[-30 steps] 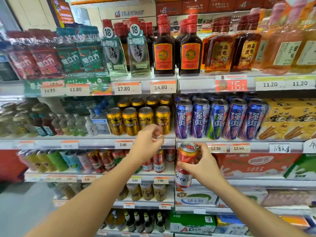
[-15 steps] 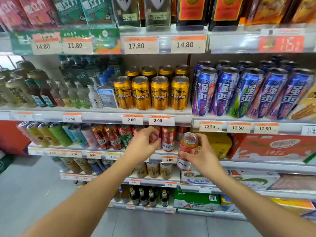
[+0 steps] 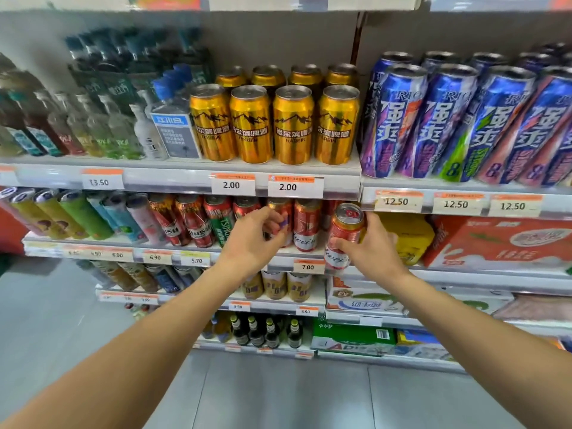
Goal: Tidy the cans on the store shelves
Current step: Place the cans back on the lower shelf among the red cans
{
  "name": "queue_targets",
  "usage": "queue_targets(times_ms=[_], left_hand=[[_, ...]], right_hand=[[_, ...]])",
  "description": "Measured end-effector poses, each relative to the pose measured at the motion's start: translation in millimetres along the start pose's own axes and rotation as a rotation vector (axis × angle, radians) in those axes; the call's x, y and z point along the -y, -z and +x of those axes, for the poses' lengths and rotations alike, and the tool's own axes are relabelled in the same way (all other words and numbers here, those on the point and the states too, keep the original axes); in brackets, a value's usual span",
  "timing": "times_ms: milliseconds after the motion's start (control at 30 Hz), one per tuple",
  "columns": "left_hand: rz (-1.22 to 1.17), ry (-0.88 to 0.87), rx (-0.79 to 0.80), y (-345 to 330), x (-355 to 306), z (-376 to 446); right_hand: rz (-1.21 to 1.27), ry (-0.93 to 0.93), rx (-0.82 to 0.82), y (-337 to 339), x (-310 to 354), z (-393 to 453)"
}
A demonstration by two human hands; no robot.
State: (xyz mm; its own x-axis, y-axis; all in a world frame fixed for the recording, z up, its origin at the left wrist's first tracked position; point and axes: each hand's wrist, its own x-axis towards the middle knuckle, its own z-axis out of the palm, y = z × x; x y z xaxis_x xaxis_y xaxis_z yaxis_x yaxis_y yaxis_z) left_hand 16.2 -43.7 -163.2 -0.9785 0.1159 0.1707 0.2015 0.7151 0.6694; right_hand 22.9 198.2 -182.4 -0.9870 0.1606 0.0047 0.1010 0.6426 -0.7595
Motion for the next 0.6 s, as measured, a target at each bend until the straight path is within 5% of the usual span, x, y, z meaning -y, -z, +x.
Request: queue_targets(times_ms=[600], left_hand=[[-0.052,-0.04,-0.021,-12.4,21.5,17.3]], right_hand=[[-0.205,-0.092,0.207,-5.7,3.7,50.8]])
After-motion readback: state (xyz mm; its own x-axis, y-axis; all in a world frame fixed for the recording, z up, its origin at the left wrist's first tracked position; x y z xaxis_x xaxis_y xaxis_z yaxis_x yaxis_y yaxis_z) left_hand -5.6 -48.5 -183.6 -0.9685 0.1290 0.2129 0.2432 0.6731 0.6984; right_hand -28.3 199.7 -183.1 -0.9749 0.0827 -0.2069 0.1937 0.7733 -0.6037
